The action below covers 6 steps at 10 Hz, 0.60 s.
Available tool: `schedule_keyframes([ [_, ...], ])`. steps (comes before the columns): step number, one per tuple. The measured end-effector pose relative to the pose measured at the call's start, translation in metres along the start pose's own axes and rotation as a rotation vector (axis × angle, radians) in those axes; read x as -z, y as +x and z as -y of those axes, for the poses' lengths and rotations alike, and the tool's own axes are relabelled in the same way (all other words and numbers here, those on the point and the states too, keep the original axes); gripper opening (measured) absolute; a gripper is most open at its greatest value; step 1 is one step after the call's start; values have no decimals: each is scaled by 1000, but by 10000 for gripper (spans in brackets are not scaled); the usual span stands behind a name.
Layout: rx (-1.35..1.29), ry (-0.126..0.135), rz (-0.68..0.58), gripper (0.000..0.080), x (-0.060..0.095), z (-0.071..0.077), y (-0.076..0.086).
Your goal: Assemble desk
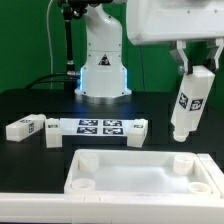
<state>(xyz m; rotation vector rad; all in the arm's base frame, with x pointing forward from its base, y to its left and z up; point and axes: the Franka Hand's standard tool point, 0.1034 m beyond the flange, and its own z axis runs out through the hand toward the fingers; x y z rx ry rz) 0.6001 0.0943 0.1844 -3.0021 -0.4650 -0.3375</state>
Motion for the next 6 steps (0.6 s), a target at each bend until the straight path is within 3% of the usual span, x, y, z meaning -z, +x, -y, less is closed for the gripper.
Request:
schedule_keyframes([
  [1, -8, 9, 22, 288, 6, -5, 9],
  [4, -4, 7, 10, 288, 1, -3, 8],
  [6, -81, 37, 12, 288, 2, -12, 15],
])
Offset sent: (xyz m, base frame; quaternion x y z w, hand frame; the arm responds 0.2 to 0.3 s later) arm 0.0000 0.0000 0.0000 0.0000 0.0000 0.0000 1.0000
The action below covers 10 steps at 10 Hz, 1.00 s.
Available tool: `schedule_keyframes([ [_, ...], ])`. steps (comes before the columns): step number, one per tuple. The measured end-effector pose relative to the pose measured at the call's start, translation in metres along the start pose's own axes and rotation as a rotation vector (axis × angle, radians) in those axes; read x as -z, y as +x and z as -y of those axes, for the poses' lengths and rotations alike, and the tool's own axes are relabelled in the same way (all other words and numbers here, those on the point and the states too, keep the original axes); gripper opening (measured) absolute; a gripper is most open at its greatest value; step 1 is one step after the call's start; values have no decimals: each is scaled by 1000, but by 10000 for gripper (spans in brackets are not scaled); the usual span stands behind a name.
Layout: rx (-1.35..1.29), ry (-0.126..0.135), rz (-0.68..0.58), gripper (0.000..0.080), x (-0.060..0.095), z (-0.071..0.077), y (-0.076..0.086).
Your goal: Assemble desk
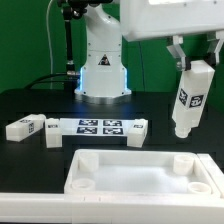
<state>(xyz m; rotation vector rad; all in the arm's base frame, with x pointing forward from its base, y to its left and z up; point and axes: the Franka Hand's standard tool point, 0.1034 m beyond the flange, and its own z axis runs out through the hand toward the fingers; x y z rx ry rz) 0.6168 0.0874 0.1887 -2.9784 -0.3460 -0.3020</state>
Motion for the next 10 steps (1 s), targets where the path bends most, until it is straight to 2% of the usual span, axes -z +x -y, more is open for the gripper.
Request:
schedule_keyframes([
  [1, -34, 0, -13, 288, -1, -6, 12],
  [3, -38, 0, -39, 288, -6, -8, 27],
  [5, -36, -15, -91, 288, -7, -11, 28],
  [6, -24, -42, -186, 288, -7, -15, 32],
  [7, -16, -70, -262, 288, -11, -18, 21],
  [8, -17, -73, -267, 288, -17, -19, 18],
  [10, 2, -74, -284, 288, -23, -16, 30],
])
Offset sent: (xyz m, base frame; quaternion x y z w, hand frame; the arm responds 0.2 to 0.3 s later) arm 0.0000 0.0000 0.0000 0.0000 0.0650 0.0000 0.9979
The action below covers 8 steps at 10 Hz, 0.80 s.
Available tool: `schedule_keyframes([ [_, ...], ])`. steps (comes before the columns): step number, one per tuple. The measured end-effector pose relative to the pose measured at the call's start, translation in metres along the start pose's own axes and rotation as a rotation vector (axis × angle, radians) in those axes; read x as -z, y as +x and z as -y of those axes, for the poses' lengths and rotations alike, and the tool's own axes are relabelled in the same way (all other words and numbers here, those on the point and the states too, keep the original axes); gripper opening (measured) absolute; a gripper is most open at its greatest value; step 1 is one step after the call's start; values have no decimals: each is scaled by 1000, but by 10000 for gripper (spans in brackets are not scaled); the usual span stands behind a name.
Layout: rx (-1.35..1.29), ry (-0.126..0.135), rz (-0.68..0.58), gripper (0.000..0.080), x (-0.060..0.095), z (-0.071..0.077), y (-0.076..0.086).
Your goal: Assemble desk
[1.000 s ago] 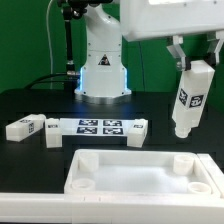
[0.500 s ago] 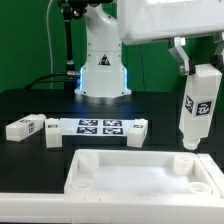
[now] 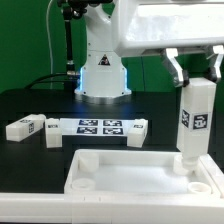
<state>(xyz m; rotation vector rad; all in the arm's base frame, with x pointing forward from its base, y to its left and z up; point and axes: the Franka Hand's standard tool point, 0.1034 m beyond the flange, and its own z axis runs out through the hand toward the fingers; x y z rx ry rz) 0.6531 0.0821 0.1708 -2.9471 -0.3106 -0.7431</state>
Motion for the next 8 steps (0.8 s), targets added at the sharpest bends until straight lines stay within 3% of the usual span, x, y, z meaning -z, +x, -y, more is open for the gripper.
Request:
schedule_keyframes([
  [2, 41, 6, -5, 288, -7, 14, 3],
  [6, 40, 5, -2, 288, -8, 12, 2],
  [8, 75, 10, -7, 288, -13, 20, 8],
])
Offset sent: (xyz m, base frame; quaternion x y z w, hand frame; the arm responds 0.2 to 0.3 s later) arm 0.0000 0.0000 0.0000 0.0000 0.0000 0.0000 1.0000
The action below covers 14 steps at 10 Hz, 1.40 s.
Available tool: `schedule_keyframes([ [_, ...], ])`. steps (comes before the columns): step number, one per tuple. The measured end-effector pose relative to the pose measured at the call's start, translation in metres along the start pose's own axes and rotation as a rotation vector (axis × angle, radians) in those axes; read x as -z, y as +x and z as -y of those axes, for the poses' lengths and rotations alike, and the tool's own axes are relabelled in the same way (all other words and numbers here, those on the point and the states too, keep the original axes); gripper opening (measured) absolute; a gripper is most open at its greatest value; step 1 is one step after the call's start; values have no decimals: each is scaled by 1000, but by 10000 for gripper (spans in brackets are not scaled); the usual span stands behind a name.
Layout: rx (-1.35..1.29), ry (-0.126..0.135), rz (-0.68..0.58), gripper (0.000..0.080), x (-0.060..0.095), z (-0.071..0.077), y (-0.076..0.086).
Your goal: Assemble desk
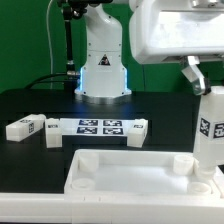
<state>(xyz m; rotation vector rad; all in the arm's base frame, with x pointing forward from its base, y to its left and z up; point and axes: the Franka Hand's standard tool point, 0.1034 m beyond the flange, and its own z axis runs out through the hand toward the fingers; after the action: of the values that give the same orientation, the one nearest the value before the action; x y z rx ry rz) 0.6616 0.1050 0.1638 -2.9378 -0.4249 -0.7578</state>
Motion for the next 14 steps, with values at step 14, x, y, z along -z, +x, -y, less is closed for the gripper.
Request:
schedule_keyframes([
  [14, 20, 1, 19, 288, -12, -11, -8],
])
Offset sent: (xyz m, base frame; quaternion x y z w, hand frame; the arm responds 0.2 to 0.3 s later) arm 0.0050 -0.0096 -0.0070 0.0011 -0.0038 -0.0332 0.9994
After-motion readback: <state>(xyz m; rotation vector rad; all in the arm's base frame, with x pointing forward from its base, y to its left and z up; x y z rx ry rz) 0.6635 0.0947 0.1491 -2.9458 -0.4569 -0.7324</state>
